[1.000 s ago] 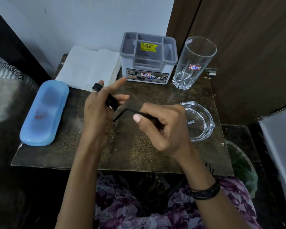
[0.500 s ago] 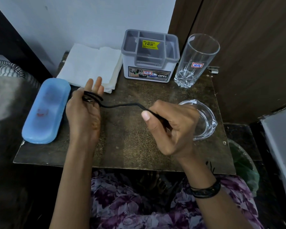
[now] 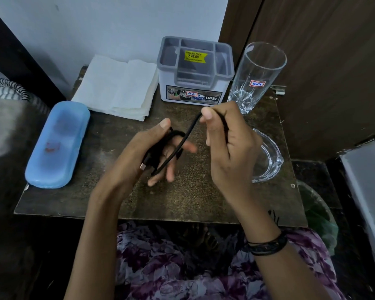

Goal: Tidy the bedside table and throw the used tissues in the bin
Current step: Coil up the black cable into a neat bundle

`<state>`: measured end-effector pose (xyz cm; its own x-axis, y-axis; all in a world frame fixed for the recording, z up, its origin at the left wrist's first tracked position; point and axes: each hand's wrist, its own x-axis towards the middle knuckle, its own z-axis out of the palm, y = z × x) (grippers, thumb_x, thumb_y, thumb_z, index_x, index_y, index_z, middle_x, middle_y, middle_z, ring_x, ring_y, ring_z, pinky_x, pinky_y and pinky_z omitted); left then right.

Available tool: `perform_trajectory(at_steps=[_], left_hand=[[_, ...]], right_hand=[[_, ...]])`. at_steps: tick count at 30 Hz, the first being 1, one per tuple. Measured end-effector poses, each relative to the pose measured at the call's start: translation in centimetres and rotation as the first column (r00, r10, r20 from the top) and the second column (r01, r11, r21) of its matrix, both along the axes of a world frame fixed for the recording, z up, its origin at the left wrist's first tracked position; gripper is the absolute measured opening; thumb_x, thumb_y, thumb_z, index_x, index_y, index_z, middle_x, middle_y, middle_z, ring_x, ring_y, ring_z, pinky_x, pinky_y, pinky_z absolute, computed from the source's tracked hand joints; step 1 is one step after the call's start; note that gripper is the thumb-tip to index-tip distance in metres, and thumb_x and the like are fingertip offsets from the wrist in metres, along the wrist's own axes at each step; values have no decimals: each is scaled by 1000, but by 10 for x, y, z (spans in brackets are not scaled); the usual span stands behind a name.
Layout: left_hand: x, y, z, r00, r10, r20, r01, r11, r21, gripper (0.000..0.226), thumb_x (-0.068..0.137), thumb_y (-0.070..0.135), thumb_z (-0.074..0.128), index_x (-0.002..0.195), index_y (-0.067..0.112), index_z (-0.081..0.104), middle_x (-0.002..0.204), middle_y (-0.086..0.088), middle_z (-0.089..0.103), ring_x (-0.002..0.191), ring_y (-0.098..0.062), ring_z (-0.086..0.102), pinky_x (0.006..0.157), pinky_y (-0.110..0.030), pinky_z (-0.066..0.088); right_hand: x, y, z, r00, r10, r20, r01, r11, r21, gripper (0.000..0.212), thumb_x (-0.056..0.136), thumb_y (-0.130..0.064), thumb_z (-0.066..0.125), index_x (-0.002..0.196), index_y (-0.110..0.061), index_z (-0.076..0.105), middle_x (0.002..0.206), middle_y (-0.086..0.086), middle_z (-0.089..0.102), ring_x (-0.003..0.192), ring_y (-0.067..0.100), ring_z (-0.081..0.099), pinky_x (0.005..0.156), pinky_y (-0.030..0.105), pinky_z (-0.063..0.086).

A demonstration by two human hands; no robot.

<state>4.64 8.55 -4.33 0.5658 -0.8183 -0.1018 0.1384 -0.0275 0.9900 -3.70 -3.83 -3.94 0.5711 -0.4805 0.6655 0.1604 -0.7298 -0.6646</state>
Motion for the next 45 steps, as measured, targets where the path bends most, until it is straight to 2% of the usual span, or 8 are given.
perform_trajectory(at_steps=[9,14,20,24,28,33,41,45], left_hand=[[-9,-1,-3,927,-196,-319,18,875,-484,33,72,29,65,100,13,72,35,12,49,24,-9,19,30,-13,18],[-9,-13,6,892,82,-445,-319,812,-489,39,90,7,32,126,10,48,93,9,75,39,0,49,47,-9,43],[3,-8,-7,896,443,24,-432,883,-186,56,99,3,29,148,16,4,123,17,58,90,-1,68,72,-12,50],[5,-7,-11,884,338,322,-363,931,20,45,97,1,37,141,4,33,83,42,62,75,25,54,67,0,41],[3,-10,-9,910,282,305,-318,945,74,22,93,27,48,106,36,63,54,5,57,47,-15,52,48,-23,44],[2,-9,-1,985,109,130,-121,989,89,40,86,42,47,62,16,66,44,-8,57,28,-17,38,36,-16,34],[-1,0,-2,975,-81,-208,55,990,-126,27,78,29,55,63,15,72,27,4,42,17,-4,26,28,-11,19],[-5,-7,0,945,1,-327,-119,933,-339,40,88,22,33,102,11,69,36,8,53,24,0,35,32,-8,33]], right_hand=[[9,5,-10,857,101,-505,-38,990,133,40,98,-40,31,88,-15,59,53,-7,48,45,11,48,45,29,38],[10,22,-11,787,243,-567,-162,968,191,33,100,-28,38,78,-10,54,65,8,57,62,32,59,58,42,46],[4,23,-8,765,244,-597,-330,943,-37,19,91,-26,55,79,-15,65,61,0,61,52,21,55,49,33,45],[5,15,-8,875,151,-460,-254,952,-171,15,85,-32,64,78,-19,66,74,-5,69,62,16,64,52,35,52],[1,0,-8,931,55,-360,-179,931,-319,20,83,-37,67,78,-18,66,72,-8,61,57,9,58,45,31,47],[-4,-12,-8,965,10,-264,-115,914,-389,18,87,-34,63,90,-19,72,75,-1,63,59,10,59,45,30,47],[6,-16,-13,947,10,-320,-20,999,-27,23,94,-30,54,103,-18,71,78,-2,65,65,13,61,54,37,48],[11,-2,-18,883,179,-435,-137,983,126,25,96,-25,46,107,-17,68,83,4,70,72,22,65,63,43,51]])
